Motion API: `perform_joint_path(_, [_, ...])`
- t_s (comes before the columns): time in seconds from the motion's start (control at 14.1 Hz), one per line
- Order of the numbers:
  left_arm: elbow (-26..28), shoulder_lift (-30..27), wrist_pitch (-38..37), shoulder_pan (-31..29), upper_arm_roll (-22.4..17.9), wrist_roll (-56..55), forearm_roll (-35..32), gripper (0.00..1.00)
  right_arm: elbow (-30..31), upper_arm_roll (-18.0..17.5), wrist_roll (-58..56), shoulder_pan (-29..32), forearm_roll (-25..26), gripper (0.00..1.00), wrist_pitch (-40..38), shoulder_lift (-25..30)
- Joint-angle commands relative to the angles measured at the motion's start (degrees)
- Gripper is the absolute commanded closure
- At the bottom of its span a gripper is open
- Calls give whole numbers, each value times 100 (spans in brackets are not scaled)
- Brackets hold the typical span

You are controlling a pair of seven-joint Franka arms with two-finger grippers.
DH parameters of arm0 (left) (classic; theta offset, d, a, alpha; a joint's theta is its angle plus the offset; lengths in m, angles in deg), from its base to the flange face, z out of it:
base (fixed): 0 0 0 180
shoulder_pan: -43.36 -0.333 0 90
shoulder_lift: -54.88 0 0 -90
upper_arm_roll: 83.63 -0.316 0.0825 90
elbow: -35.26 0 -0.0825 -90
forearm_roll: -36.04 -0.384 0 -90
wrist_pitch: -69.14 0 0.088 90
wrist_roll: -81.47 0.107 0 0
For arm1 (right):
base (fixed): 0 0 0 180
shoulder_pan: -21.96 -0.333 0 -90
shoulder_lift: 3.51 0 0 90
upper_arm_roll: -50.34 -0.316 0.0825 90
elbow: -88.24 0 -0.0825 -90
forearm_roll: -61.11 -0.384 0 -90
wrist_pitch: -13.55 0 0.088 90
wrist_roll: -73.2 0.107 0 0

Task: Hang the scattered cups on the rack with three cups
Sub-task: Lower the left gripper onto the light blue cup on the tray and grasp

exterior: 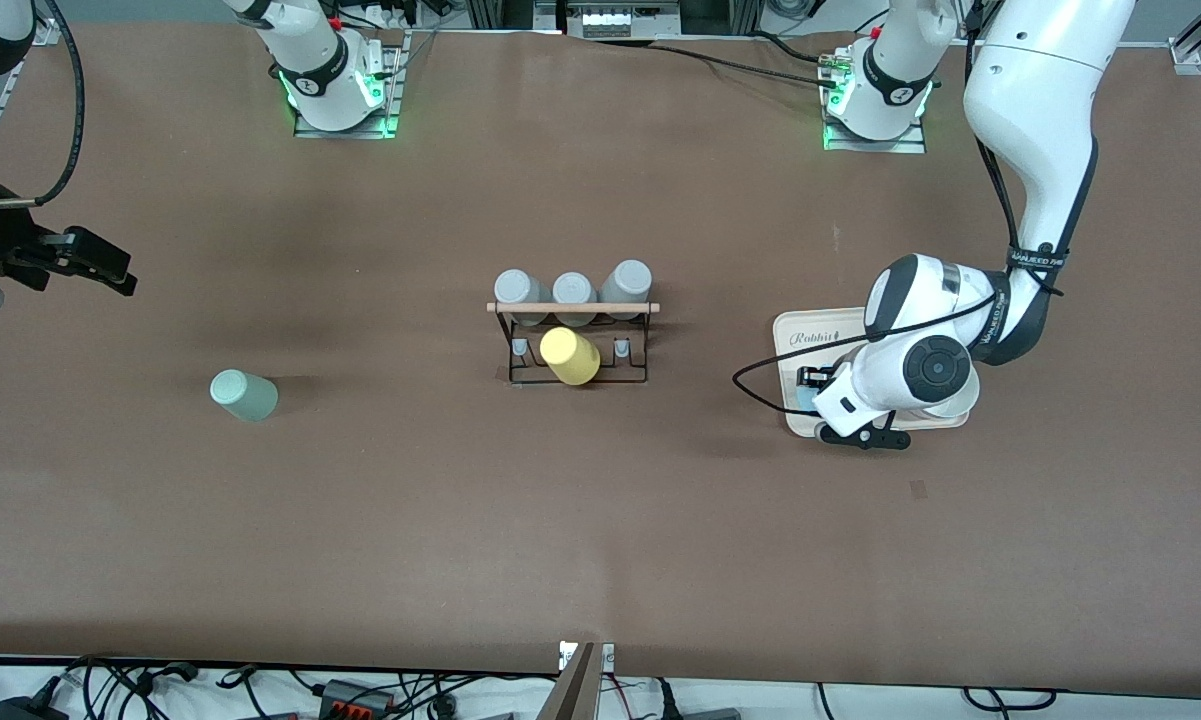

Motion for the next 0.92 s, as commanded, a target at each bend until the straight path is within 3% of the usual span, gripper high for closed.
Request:
perform_joint_path(0.0, [70, -56, 66, 5, -13, 54, 113, 72, 134, -25, -138, 111, -84, 0, -45, 34])
perform_joint_path(0.14, [70, -83, 31, -48, -13, 107, 113, 94, 161, -25, -85, 102, -84, 0, -10, 35])
perform_joint_path(0.21, [61, -118, 14, -48, -13, 124, 113, 99, 161, -25, -86, 102, -84, 0, -1, 35])
perform_joint_path(0.43, [-297, -328, -371, 4, -13, 107, 122, 99, 179, -25, -86, 102, -84, 0, -19, 26])
perform_joint_path(0.57, [-807, -460, -1168, 22, 4, 72, 166, 99, 170, -34, -112, 76, -75, 0, -19, 26])
perform_joint_path(0.85, [-1537, -1328, -2724, -118, 22, 238, 816, 99, 170, -43, -86, 67, 83, 0, -10, 17])
